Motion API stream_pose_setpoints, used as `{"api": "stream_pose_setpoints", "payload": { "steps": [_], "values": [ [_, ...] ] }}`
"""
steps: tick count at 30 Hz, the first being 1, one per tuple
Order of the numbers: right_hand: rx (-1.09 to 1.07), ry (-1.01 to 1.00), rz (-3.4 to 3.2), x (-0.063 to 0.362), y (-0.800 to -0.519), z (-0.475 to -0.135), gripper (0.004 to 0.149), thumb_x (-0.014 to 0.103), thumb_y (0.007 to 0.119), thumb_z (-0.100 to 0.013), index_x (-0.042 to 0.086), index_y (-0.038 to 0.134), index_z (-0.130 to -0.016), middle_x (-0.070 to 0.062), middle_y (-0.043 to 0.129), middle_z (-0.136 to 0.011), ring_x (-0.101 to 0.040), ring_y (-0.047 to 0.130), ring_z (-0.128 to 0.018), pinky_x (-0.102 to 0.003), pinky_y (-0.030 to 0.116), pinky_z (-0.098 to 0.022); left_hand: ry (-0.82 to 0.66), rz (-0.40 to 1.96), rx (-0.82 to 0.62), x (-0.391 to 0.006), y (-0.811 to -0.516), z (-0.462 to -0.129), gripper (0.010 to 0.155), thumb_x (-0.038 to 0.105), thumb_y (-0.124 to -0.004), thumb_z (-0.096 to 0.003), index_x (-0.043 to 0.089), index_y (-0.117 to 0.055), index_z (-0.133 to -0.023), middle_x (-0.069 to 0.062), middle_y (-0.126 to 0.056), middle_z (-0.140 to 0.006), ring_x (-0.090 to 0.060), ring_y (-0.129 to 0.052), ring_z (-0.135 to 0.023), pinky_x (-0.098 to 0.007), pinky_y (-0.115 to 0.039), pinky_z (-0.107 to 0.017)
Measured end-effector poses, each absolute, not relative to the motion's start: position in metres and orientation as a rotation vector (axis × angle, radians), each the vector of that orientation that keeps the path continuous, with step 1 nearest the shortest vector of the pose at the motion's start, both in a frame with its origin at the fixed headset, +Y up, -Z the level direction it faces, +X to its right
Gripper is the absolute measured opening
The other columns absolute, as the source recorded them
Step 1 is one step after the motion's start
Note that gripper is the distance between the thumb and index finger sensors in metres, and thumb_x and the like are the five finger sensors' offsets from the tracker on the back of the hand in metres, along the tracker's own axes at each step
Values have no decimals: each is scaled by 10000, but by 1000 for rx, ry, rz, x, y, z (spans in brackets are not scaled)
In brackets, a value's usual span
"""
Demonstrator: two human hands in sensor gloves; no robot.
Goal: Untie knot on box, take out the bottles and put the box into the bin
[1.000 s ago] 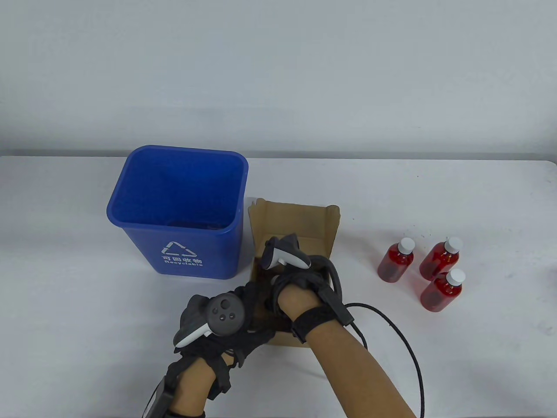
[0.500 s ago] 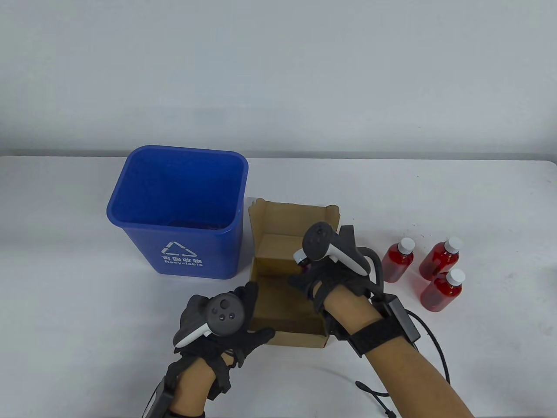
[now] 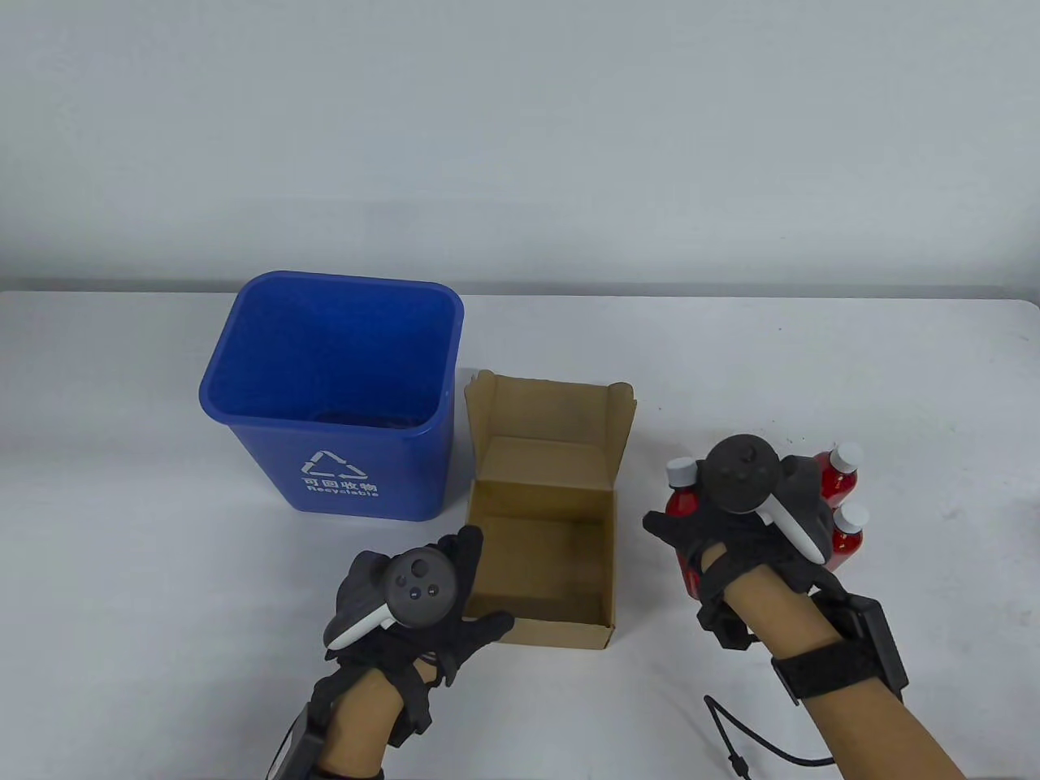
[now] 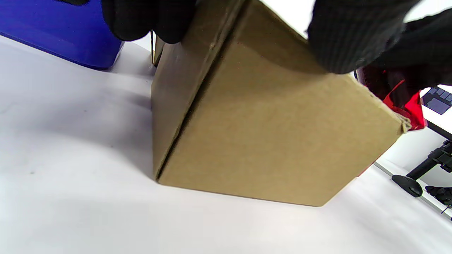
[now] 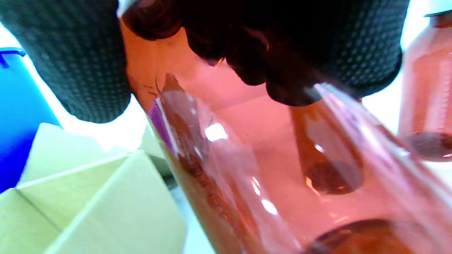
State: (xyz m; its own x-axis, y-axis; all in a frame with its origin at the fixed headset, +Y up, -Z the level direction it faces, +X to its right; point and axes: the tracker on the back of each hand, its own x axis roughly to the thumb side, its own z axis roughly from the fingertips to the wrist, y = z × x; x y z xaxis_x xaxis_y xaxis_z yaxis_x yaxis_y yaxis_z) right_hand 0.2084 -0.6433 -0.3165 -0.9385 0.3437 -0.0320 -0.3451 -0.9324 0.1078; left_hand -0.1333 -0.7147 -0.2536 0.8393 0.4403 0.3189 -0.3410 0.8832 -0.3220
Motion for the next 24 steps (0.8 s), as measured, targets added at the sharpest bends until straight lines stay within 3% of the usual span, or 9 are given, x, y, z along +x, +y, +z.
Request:
{"api": "stream_pose_setpoints", "payload": {
  "steps": [10, 18, 24],
  "values": [
    [-46, -305, 2717, 253, -690, -297, 810, 478, 927, -398, 65, 500, -949, -169, 592, -942, -454, 797, -775, -514, 776, -500, -396, 419, -257, -133, -715, -254, 1022, 649, -729, -464, 103, -181, -1131, -272, -402, -1139, -595, -486, -1034, -809, -372, -705],
    [-69, -292, 2561, 270, -729, -295, 820, 464, 902, -422, 60, 440, -966, -177, 528, -966, -461, 760, -802, -517, 747, -534, -380, 402, -234, -131, -714, -252, 1022, 648, -727, -461, 87, -195, -1129, -279, -420, -1131, -599, -500, -1025, -805, -382, -703],
    [-100, -327, 2499, 281, -741, -295, 831, 464, 877, -436, 58, 389, -972, -181, 482, -974, -461, 723, -819, -536, 712, -561, -367, 398, -223, -129, -714, -250, 1019, 646, -723, -460, 76, -204, -1126, -291, -427, -1123, -602, -512, -1018, -800, -393, -701]
  ]
}}
